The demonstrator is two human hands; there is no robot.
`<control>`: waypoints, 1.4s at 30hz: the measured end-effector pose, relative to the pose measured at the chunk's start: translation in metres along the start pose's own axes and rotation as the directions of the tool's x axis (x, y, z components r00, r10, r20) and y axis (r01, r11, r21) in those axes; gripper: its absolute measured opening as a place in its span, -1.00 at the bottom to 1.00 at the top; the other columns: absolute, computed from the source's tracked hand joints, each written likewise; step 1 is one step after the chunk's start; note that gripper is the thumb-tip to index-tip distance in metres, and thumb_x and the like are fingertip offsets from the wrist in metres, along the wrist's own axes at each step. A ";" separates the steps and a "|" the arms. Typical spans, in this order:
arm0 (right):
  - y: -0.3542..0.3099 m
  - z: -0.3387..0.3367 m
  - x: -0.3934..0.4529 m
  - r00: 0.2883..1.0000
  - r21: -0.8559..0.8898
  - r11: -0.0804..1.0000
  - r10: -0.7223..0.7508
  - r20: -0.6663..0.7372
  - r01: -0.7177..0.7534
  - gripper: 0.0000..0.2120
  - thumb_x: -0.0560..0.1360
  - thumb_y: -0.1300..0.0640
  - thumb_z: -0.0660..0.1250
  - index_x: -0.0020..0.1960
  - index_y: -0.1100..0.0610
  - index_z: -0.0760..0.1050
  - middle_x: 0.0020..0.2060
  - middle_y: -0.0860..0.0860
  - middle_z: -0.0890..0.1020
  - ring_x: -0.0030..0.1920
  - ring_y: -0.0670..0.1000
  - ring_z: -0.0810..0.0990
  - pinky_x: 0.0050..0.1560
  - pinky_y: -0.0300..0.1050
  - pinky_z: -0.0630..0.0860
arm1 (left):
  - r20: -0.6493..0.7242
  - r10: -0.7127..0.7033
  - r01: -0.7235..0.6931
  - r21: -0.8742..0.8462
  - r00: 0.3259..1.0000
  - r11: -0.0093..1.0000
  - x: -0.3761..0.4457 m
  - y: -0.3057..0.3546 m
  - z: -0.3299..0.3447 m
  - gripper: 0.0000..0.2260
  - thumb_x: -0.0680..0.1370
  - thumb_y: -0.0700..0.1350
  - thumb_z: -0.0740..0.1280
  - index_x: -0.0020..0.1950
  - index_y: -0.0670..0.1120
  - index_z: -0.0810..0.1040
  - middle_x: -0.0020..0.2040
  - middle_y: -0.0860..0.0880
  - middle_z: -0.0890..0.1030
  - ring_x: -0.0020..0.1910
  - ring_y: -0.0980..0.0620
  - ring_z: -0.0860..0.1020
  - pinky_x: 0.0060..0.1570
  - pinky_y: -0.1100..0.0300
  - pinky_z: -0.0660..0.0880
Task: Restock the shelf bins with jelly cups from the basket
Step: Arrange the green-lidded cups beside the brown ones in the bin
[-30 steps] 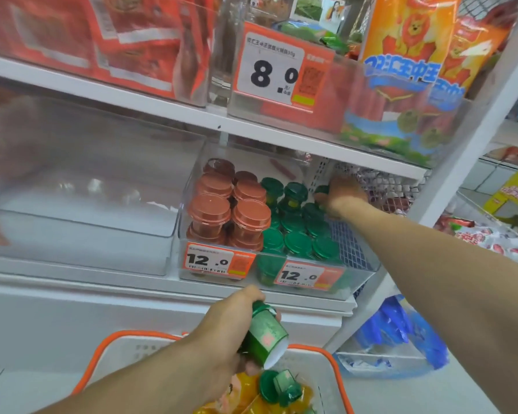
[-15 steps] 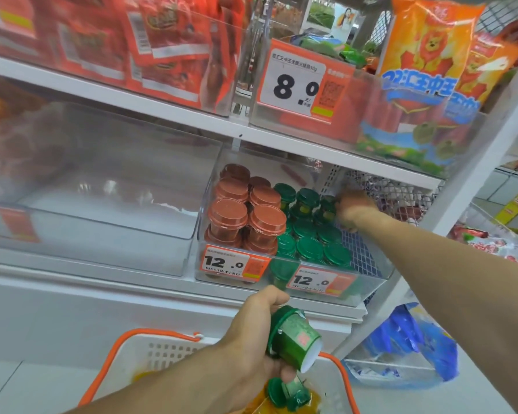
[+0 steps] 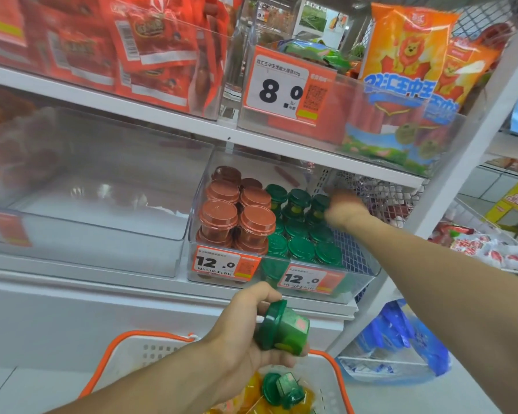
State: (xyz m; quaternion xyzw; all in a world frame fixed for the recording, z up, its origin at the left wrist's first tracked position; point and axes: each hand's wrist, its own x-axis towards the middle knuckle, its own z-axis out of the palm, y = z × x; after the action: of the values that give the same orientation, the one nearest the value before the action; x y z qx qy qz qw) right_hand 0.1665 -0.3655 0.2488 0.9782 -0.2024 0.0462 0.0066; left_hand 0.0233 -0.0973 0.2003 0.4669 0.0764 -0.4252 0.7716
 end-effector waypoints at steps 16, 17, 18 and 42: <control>-0.028 -0.030 -0.196 0.857 0.868 0.493 -0.471 0.208 0.061 -0.60 0.42 -0.01 0.46 0.22 0.09 0.58 0.05 0.11 0.65 -0.05 0.05 0.68 -0.14 -0.10 0.58 | -0.023 0.116 -0.117 -0.067 0.993 0.991 -0.010 0.009 0.003 -0.72 0.51 0.04 0.43 0.14 -0.09 0.66 0.04 -0.25 0.69 0.00 -0.29 0.68 -0.35 0.13 0.62; -0.029 -0.027 -0.197 0.867 0.874 0.484 -0.456 0.202 0.051 -0.62 0.44 -0.02 0.45 0.20 0.10 0.59 0.04 0.13 0.66 -0.05 0.07 0.68 -0.15 -0.10 0.59 | -0.020 0.126 -0.127 -0.056 0.992 0.990 -0.011 0.011 0.002 -0.72 0.54 0.04 0.40 0.16 -0.09 0.65 0.02 -0.24 0.70 -0.02 -0.28 0.68 -0.35 0.12 0.63; -0.031 -0.025 -0.198 0.877 0.884 0.467 -0.436 0.201 0.030 -0.66 0.47 0.00 0.43 0.18 0.13 0.59 0.04 0.16 0.68 -0.06 0.08 0.68 -0.15 -0.08 0.58 | -0.019 0.131 -0.132 -0.044 0.991 0.990 -0.012 0.012 0.001 -0.72 0.56 0.05 0.38 0.17 -0.09 0.63 0.00 -0.24 0.70 -0.05 -0.28 0.69 -0.35 0.11 0.64; -0.021 -0.034 -0.153 0.853 0.895 0.171 -0.273 0.445 -0.412 -0.73 0.55 0.11 0.37 0.16 0.26 0.55 -0.42 0.04 0.54 -0.40 -0.06 0.50 -0.43 -0.30 0.49 | -0.108 0.039 0.005 0.378 0.993 0.926 -0.002 0.028 -0.023 -0.58 0.61 0.17 0.17 0.09 -0.21 0.46 -0.26 -0.19 0.60 -0.51 -0.06 0.46 -0.55 0.25 0.25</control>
State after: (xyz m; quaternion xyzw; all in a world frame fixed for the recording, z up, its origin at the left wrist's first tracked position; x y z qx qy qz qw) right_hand 0.0317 -0.2849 0.2680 0.7084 -0.1647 -0.0976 -0.6793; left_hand 0.0484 -0.0720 0.2071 0.6308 0.0330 -0.3977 0.6655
